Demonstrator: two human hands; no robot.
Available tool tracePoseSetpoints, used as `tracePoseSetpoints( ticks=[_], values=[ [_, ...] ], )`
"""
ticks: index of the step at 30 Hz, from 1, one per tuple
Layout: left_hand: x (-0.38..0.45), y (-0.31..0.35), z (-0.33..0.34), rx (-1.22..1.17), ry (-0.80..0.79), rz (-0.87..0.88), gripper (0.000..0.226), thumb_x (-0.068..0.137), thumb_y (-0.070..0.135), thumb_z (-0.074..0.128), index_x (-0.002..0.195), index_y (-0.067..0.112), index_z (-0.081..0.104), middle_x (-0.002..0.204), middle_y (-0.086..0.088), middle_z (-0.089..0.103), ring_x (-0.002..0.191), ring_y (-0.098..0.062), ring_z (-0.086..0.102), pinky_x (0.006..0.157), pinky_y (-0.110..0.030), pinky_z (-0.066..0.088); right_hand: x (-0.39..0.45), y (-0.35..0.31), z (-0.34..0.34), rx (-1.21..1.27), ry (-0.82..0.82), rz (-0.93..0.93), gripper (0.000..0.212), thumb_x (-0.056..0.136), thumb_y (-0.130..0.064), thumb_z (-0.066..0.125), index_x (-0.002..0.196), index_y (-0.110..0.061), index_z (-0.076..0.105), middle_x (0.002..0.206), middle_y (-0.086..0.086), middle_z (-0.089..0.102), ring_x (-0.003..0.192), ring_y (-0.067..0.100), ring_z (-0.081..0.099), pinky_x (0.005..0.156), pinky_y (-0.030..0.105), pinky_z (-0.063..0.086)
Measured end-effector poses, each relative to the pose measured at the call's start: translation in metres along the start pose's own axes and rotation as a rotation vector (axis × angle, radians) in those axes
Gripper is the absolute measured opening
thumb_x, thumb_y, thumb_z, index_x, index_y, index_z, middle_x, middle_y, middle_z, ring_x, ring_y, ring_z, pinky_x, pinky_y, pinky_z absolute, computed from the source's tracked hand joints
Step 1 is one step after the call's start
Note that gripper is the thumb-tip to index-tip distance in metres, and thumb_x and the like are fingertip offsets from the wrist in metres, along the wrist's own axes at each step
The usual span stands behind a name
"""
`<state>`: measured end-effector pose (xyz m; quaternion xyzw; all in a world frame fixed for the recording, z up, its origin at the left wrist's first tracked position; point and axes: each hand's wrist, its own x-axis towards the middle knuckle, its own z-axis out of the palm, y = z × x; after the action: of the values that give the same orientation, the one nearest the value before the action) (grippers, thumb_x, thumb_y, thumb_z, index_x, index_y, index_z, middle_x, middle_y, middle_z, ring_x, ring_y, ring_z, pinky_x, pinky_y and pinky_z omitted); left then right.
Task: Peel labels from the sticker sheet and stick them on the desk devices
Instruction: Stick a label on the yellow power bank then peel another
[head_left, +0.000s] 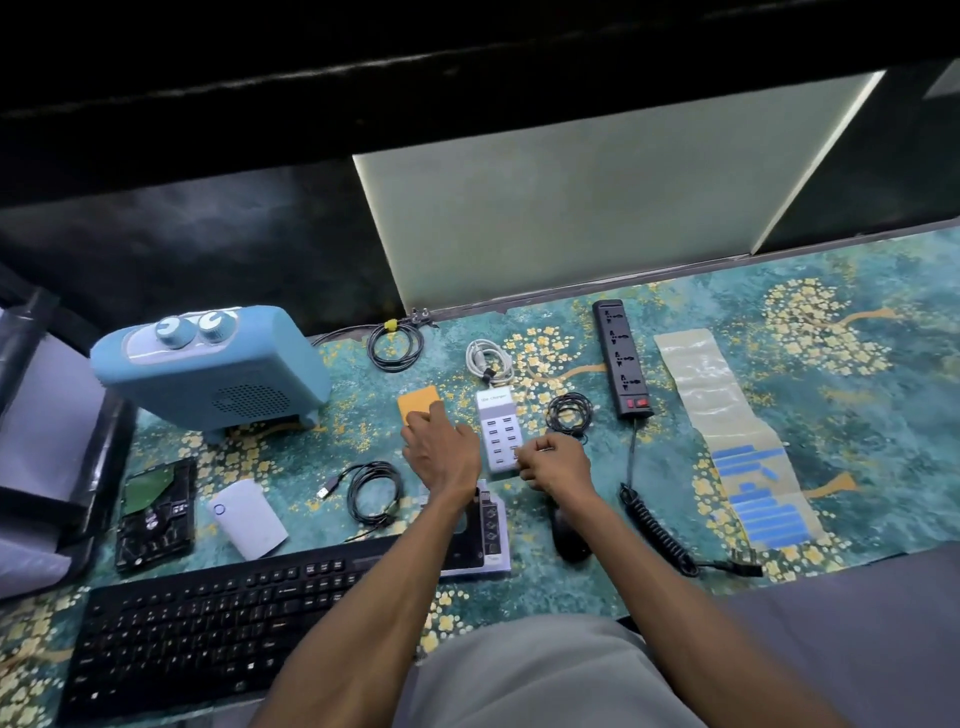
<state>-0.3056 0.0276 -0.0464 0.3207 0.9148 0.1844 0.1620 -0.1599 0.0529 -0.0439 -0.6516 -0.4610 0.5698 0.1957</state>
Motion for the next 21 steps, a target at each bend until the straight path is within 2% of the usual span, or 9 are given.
tracePoseSetpoints(
  ticks=[4,7,9,12,14,16,17,19,21],
  values=[
    [-0.039,0.052,0.031,-0.171,-0.033,0.088,0.032,0.099,0.03,0.057,0.127,0.015,0.057,0.123,-0.01,0.06,0.108,-0.033,0.056,0.084,-0.046,0.044,0.008,0.004,-0.046,0.035,0.058,-0.008,0.008,0.082,-0.016,0.073,0.076,-0.013,0.07,0.072,0.006,0.076,0.055,0.012,0.066,0.055,0.026,0.053],
    [-0.064,0.099,0.047,-0.228,-0.045,0.037,0.02,0.094,0.03,0.057,0.105,0.015,0.062,0.097,-0.007,0.068,0.088,-0.032,0.062,0.069,-0.037,0.042,0.02,0.014,-0.1,0.1,0.16,0.024,0.005,0.083,-0.012,0.068,0.079,-0.011,0.07,0.073,0.009,0.074,0.056,0.016,0.066,0.052,0.027,0.054],
    [-0.076,0.126,0.054,-0.267,-0.062,0.014,0.014,0.092,0.028,0.058,0.092,0.014,0.062,0.084,-0.005,0.064,0.079,-0.031,0.058,0.066,-0.035,0.04,0.029,0.024,-0.137,0.126,0.249,0.05,0.003,0.086,-0.011,0.069,0.087,-0.008,0.07,0.076,0.011,0.073,0.061,0.021,0.068,0.057,0.033,0.059],
    [-0.102,0.169,0.088,-0.311,-0.235,0.051,0.02,0.091,0.024,0.059,0.082,0.006,0.061,0.072,-0.009,0.057,0.065,-0.029,0.052,0.062,-0.04,0.037,0.041,0.046,-0.209,0.085,0.403,0.071,0.006,0.086,-0.011,0.07,0.092,-0.012,0.07,0.082,0.008,0.073,0.072,0.026,0.07,0.072,0.045,0.064],
    [-0.112,0.186,0.126,-0.385,-0.419,0.05,0.031,0.078,0.031,0.06,0.069,0.001,0.06,0.062,-0.017,0.06,0.058,-0.036,0.06,0.057,-0.051,0.049,0.044,0.057,-0.245,0.035,0.46,0.065,0.009,0.089,-0.009,0.067,0.091,-0.018,0.067,0.094,0.008,0.072,0.08,0.028,0.068,0.073,0.044,0.058],
    [-0.115,0.196,0.174,-0.435,-0.534,-0.012,0.031,0.067,0.035,0.063,0.053,0.009,0.053,0.05,-0.014,0.055,0.047,-0.03,0.056,0.054,-0.053,0.054,0.046,0.066,-0.274,-0.008,0.47,0.041,0.013,0.093,-0.006,0.064,0.098,-0.018,0.067,0.104,0.008,0.07,0.085,0.027,0.063,0.072,0.04,0.052],
    [-0.12,0.205,0.186,-0.448,-0.567,-0.044,0.03,0.067,0.033,0.065,0.051,0.014,0.048,0.049,-0.012,0.049,0.047,-0.026,0.049,0.049,-0.049,0.049,0.049,0.071,-0.284,-0.027,0.472,0.018,0.015,0.094,-0.005,0.064,0.101,-0.018,0.067,0.108,0.008,0.07,0.09,0.027,0.064,0.075,0.041,0.052],
    [-0.136,0.222,0.176,-0.469,-0.609,-0.086,0.035,0.074,0.024,0.07,0.055,0.016,0.042,0.053,-0.011,0.041,0.053,-0.023,0.041,0.051,-0.038,0.036,0.052,0.077,-0.293,-0.078,0.455,-0.032,0.018,0.095,-0.004,0.063,0.108,-0.015,0.069,0.115,0.01,0.07,0.101,0.029,0.065,0.083,0.046,0.056],
    [-0.144,0.237,0.17,-0.558,-0.674,-0.141,0.04,0.083,0.017,0.075,0.066,0.014,0.039,0.058,-0.01,0.037,0.048,-0.024,0.038,0.051,-0.032,0.035,0.059,0.083,-0.299,-0.148,0.419,-0.07,0.021,0.096,-0.004,0.062,0.113,-0.013,0.07,0.116,0.012,0.07,0.101,0.03,0.065,0.081,0.048,0.056]
  ],
)
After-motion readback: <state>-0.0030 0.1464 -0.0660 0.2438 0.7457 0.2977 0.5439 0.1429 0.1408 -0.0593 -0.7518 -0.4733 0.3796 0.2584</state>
